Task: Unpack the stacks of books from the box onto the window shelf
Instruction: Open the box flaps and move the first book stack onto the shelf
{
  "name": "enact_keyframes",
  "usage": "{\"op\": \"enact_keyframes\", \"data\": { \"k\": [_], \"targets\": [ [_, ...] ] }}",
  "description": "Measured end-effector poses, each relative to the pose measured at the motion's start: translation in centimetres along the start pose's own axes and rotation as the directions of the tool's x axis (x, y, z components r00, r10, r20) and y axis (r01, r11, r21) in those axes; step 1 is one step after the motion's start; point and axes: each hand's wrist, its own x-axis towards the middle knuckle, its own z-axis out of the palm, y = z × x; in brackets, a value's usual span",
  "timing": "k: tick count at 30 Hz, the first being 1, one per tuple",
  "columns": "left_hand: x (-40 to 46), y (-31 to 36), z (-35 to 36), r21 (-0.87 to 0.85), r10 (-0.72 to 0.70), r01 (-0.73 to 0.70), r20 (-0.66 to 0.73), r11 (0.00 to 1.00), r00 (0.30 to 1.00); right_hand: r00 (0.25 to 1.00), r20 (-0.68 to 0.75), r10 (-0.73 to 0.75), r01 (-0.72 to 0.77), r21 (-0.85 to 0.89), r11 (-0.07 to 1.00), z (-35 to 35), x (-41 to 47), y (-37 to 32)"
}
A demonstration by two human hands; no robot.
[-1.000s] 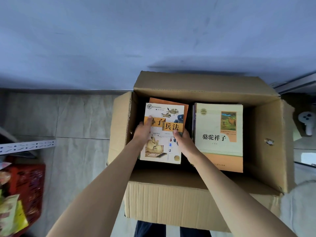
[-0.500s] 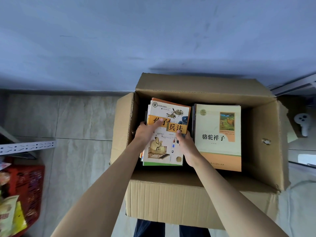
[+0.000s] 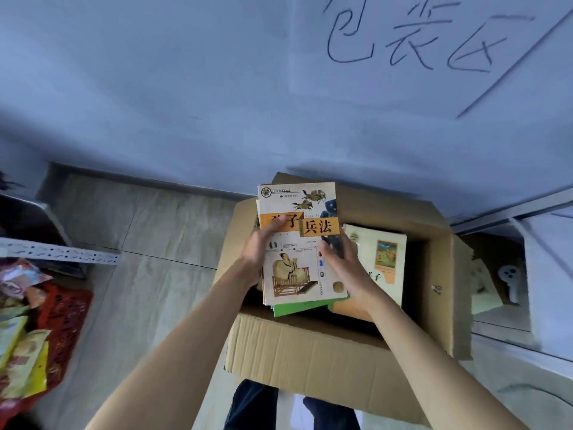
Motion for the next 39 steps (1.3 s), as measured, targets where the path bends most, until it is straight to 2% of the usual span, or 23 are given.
{"op": "enact_keyframes", "data": {
  "k": [3, 10, 20, 26, 32, 34, 39],
  "targets": [
    [-5.0, 2.8, 0.6, -0.062, 0.054, -0.053, 0.005, 0.997, 0.999, 0.988, 0.15, -0.021, 0.016, 0.037, 0.999, -0.5, -2.8, -4.5],
    [-16.7, 6.8, 0.5, -0.175, 0.147, -0.157, -0.068, 0.972, 0.987, 0.959, 0.238, -0.152, 0.158, -0.007, 0.987, 1.4, -9.2, -12.3],
    [-36.1, 5.9, -5.8, -0.347, 0.252, -0.348, -0.292, 0.871, 0.923, 0.848, 0.496, -0.188, 0.247, -0.056, 0.967, 12.9, -21.0, -20.2],
    [-48.5, 2.3, -13.1, -0.387, 0.282, -0.508, -0.507, 0.77, 0.814, 0.764, 0.635, -0.119, 0.28, -0.16, 0.946, 23.9, -29.0, -22.4],
    [-61.4, -3.6, -21.4, -0.301, 0.357, -0.66, -0.651, 0.688, 0.669, 0.65, 0.754, -0.095, 0.315, -0.154, 0.937, 36.6, -38.5, -22.0],
    [-65.6, -5.7, -24.3, -0.261, 0.336, -0.68, -0.715, 0.685, 0.613, 0.597, 0.797, -0.095, 0.33, -0.136, 0.934, 40.9, -41.7, -21.4],
    [-74.5, -11.2, -30.5, -0.264, 0.279, -0.71, -0.787, 0.653, 0.55, 0.466, 0.884, -0.048, 0.33, -0.123, 0.936, 50.6, -48.0, -19.8]
  ]
}}
